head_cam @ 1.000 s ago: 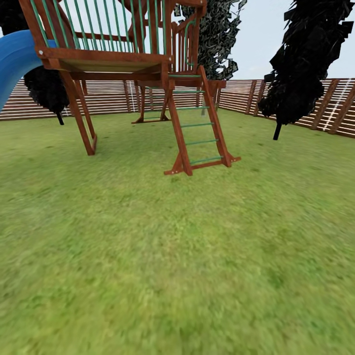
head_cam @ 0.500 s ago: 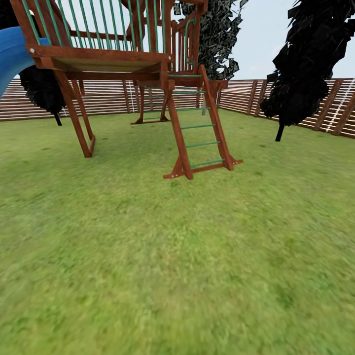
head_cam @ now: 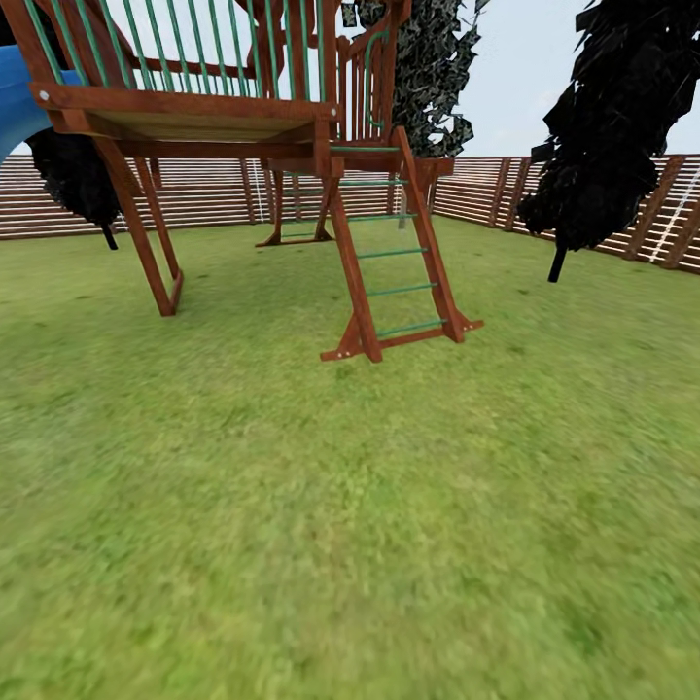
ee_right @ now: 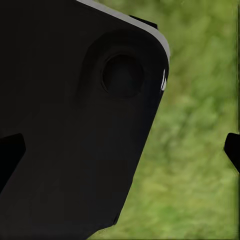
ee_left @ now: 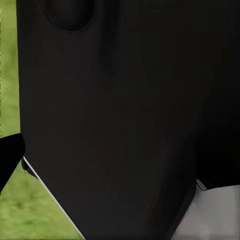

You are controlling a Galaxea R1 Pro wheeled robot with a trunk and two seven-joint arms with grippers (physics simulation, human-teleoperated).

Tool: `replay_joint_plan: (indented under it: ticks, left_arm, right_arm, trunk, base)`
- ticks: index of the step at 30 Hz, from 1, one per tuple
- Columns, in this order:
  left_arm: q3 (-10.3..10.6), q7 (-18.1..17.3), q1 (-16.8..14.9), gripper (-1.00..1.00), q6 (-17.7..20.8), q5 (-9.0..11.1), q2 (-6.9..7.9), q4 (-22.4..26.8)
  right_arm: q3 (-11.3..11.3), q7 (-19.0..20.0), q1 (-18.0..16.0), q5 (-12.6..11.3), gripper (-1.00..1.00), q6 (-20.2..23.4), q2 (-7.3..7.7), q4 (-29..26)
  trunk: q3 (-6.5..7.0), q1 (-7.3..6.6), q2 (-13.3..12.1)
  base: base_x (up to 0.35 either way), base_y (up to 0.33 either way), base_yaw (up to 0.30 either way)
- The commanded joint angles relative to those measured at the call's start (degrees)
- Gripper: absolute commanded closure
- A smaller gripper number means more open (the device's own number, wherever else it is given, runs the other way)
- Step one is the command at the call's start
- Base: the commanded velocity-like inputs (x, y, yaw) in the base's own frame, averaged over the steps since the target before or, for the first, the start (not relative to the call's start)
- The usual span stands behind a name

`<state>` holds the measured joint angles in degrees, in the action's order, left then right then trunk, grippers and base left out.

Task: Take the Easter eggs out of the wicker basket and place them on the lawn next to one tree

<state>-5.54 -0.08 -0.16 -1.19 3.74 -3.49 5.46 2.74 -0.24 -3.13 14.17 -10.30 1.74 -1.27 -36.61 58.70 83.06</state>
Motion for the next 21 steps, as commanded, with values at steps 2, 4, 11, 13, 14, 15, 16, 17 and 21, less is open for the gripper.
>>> replay_joint_plan:
  ticks: [2,4,11,13,14,15,16,17,21]
  left_arm:
    - [-0.29,-0.01,-0.02,-1.00,-0.13,0.39,-0.02,-0.01]
    - [-0.31,-0.02,-0.02,-1.00,-0.13,0.39,0.05,-0.01]
    - [-0.30,-0.07,-0.02,-1.00,-0.13,0.39,0.06,0.07]
    - [-0.33,-0.09,-0.02,-1.00,-0.13,0.39,0.08,0.07]
    - [-0.34,-0.07,-0.02,-1.00,-0.13,0.39,0.08,0.07]
    - [-0.34,-0.06,-0.02,-1.00,-0.13,0.39,0.08,0.07]
    - [-0.34,-0.06,-0.02,-1.00,-0.13,0.39,0.07,0.07]
    - [-0.35,-0.06,-0.02,-1.00,-0.13,0.39,0.09,0.07]
    - [-0.35,-0.07,-0.02,-1.00,-0.13,0.39,0.07,0.07]
  right_arm:
    - [0.25,-0.02,-0.03,0.07,-1.00,-0.16,0.02,0.04]
    - [0.25,-0.02,-0.03,0.07,-1.00,-0.16,0.02,0.04]
    - [0.00,0.15,-0.03,0.04,-1.00,-0.18,-0.11,-0.12]
    - [-0.02,0.31,-0.03,0.04,-1.00,-0.22,-0.25,0.02]
    - [0.05,0.39,-0.03,0.09,-1.00,-0.21,-0.44,0.07]
    - [0.06,0.41,-0.03,0.07,-1.00,-0.22,-0.56,0.08]
    - [0.06,0.44,-0.03,0.04,-1.00,-0.23,-1.03,0.10]
    - [0.07,0.47,-0.03,0.02,-1.00,-0.17,-1.60,0.11]
    - [0.20,0.48,-0.03,0.39,-1.00,-0.28,-2.71,0.16]
  trunk:
    - [-0.05,0.03,0.02]
    - [-0.05,0.03,0.02]
    - [-0.05,0.03,0.02]
    - [-0.05,0.03,0.02]
    - [-0.05,0.03,0.02]
    - [-0.05,0.03,0.02]
    - [-0.05,0.03,0.02]
    - [-0.05,0.03,0.02]
    - [-0.17,0.03,0.02]
  base:
    - [0.339,0.000,0.000]
    - [0.223,0.000,0.000]
    - [0.025,0.000,0.000]
    - [0.002,0.000,0.000]
    - [0.000,0.000,0.000]
    - [0.000,0.000,0.000]
    - [0.000,0.000,0.000]
    - [0.000,0.000,0.000]
    - [0.000,0.000,0.070]
